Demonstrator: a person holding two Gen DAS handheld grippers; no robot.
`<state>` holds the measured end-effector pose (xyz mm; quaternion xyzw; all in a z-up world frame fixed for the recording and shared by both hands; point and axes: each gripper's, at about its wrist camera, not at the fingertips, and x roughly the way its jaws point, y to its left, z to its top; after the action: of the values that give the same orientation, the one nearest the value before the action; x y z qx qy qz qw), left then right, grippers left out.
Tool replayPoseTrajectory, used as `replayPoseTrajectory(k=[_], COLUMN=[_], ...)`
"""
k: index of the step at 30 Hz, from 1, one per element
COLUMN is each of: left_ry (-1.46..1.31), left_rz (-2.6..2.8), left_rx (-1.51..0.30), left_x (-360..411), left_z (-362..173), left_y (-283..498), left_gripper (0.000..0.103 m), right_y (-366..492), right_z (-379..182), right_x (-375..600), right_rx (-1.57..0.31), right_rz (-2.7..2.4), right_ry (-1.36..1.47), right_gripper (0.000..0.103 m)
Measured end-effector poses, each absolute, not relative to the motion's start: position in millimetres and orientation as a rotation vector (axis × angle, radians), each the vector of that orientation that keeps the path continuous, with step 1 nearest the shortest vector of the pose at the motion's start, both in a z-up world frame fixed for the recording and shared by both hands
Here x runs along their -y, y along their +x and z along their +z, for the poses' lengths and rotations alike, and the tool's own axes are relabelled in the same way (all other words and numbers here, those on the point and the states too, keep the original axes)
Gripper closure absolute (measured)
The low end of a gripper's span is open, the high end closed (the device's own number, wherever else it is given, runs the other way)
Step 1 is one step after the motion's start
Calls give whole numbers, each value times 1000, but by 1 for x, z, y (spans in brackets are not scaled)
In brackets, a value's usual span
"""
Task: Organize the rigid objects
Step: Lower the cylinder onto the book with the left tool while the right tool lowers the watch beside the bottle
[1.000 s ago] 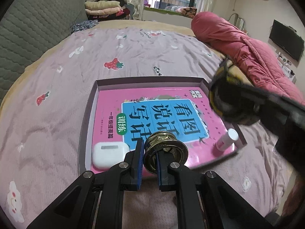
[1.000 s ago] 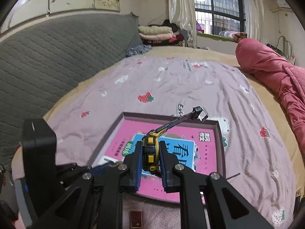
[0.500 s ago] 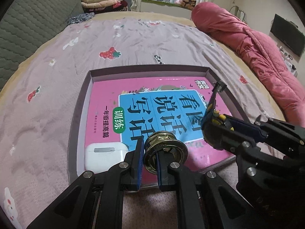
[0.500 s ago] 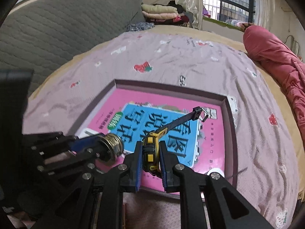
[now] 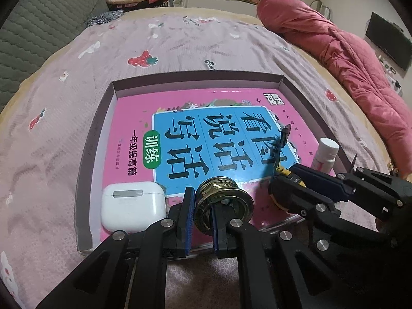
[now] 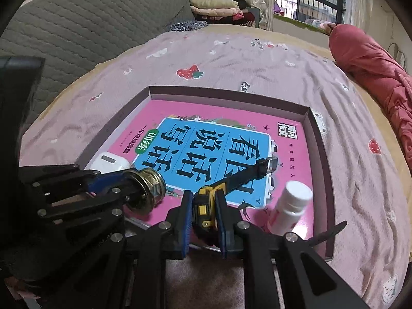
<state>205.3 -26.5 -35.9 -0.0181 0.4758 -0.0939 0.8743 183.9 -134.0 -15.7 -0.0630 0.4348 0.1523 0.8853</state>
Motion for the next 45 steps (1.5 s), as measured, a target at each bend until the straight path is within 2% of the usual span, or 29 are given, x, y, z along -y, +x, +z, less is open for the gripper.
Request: replayPoseTrajectory(k=[45], left_ry=[-51], left_rz=[-191], left_rx=[-1018], left_x=[22], left_z=[-41], left_y=[205], left_gripper=[91], right_y=[167], right_z=[-18], right_x=[143], right_rx=[-876], right_rz=[301], right_ry=[-100], right_gripper=[81])
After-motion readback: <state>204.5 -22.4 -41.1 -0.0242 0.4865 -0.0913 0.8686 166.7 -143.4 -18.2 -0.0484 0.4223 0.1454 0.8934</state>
